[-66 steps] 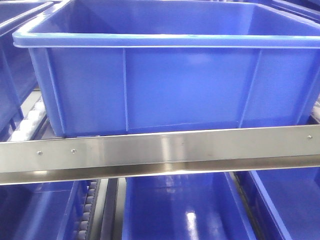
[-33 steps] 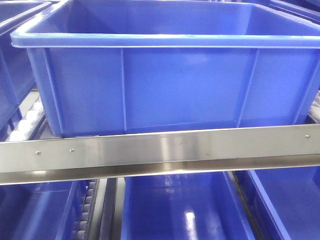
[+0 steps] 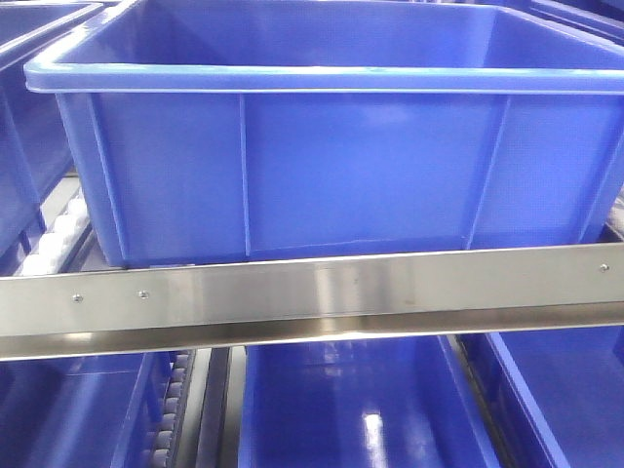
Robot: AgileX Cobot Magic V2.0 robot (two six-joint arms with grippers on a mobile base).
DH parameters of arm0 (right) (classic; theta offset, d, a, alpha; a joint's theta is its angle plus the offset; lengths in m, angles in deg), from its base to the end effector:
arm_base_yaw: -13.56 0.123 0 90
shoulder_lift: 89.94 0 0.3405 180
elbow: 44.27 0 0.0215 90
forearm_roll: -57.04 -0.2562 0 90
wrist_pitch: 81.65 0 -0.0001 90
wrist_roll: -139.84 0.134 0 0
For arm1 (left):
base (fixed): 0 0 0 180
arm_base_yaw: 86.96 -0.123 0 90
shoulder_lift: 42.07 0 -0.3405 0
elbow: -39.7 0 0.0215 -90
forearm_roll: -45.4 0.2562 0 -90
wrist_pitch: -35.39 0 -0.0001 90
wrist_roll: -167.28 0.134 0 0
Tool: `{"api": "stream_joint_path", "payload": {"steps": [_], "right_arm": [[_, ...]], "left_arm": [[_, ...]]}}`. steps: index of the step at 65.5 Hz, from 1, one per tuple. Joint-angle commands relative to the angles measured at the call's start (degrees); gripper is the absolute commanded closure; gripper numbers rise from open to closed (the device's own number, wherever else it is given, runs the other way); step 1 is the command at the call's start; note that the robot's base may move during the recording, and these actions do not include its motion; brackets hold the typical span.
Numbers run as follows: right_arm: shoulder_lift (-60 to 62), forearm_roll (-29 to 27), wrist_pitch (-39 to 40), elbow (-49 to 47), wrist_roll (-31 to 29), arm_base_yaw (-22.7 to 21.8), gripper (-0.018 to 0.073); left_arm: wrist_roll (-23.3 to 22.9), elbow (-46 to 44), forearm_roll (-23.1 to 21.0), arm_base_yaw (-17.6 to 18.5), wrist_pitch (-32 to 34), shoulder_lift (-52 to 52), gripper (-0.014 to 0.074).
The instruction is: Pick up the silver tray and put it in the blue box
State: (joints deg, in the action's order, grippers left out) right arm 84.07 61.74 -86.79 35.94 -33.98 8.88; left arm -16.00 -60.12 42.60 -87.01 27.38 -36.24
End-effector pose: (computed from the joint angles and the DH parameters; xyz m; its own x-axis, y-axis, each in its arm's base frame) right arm 0.0493 -0.0050 0.1938 -0.0207 0.0279 -0.9994 0.0895 0.9957 0.0260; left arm 0.0490 -0.0009 0.1874 -0.0702 -0.1055 -0.9919 -0.0015 0.9944 -0.1057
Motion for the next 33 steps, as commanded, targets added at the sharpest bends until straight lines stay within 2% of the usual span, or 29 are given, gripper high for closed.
{"api": "stream_joint_path", "payload": {"steps": [1,33], "right_arm": [[1.25,0.03,5.44,0.18,-0.49,-0.44,0.0508],[1.25,0.03,5.44,0.18,-0.49,-0.44,0.0508]], "left_arm": [[0.04,-0.21,-0.41,0.01,5.48,-0.9,0.0701],[0.04,-0.21,-0.41,0.01,5.48,-0.9,0.0701]]}}
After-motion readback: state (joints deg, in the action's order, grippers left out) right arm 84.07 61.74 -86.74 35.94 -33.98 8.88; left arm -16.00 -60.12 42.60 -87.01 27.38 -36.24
